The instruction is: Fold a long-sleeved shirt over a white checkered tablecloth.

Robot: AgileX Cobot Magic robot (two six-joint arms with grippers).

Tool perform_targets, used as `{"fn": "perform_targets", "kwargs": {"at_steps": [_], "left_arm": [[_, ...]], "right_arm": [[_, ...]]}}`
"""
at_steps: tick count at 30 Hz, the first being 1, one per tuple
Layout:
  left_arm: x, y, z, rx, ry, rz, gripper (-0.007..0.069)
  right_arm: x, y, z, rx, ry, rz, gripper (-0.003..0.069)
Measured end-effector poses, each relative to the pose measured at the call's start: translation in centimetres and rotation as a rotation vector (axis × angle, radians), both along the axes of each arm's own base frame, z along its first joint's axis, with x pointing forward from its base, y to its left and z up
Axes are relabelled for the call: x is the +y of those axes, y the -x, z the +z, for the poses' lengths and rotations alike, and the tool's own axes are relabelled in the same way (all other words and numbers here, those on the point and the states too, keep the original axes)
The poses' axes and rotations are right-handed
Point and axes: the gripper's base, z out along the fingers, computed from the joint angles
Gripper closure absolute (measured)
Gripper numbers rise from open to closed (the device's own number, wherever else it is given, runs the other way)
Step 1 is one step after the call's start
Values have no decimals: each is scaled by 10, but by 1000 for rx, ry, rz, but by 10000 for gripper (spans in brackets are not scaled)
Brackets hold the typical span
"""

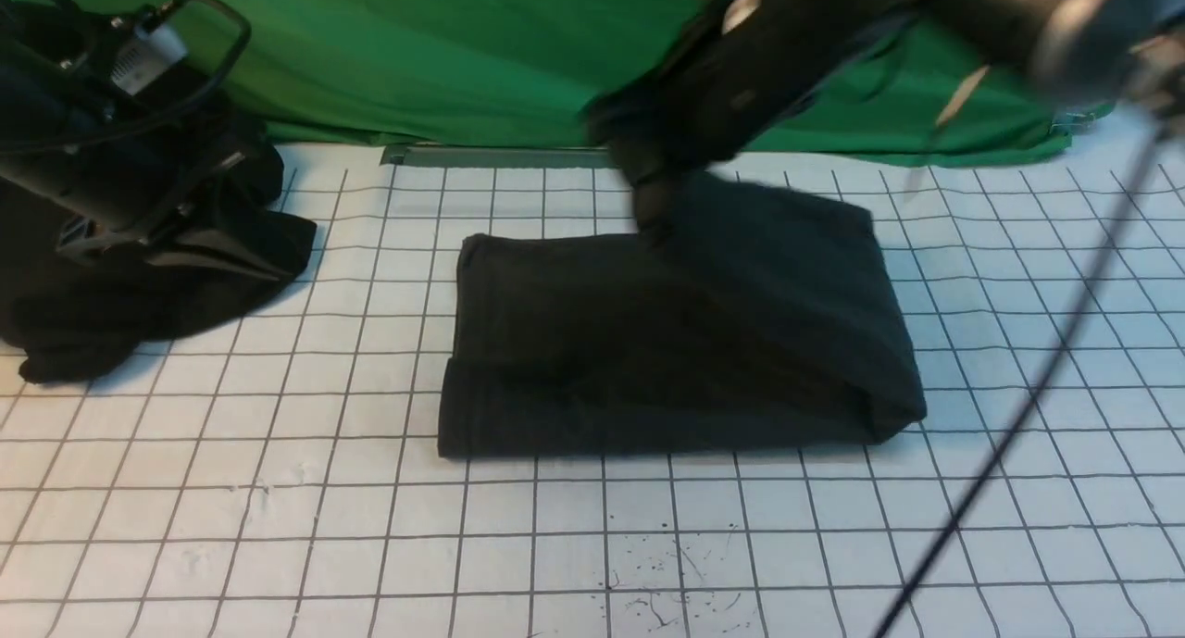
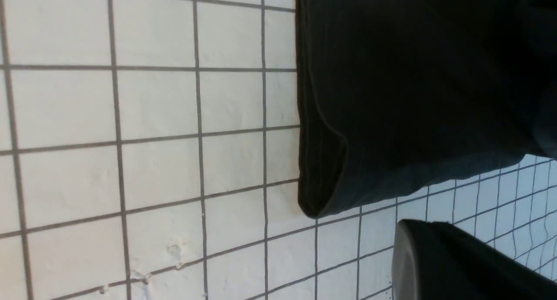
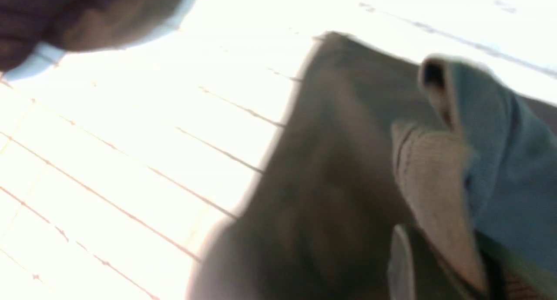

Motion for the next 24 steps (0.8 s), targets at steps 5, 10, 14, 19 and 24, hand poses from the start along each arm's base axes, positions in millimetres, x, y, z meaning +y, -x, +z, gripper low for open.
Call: {"fn": "perform_targets", "kwargs": {"at_steps": [5, 10, 14, 19, 24], "left_arm": [[-1, 0, 1, -2, 16, 3, 622], [-2, 3, 0, 27, 27, -18, 622], [-3, 6, 3, 39, 33, -26, 615], [-8, 13, 13, 29, 17, -12, 596], [-36, 24, 21, 46, -21, -56, 547]], "right_arm": [[46, 4, -51, 4, -38, 14, 428], [64, 10, -74, 35, -66, -4, 240], [44, 13, -39, 55, -9, 34, 177], [-3, 17, 24, 47, 82, 85, 175], [-87, 30, 95, -30, 238, 34, 214]]}}
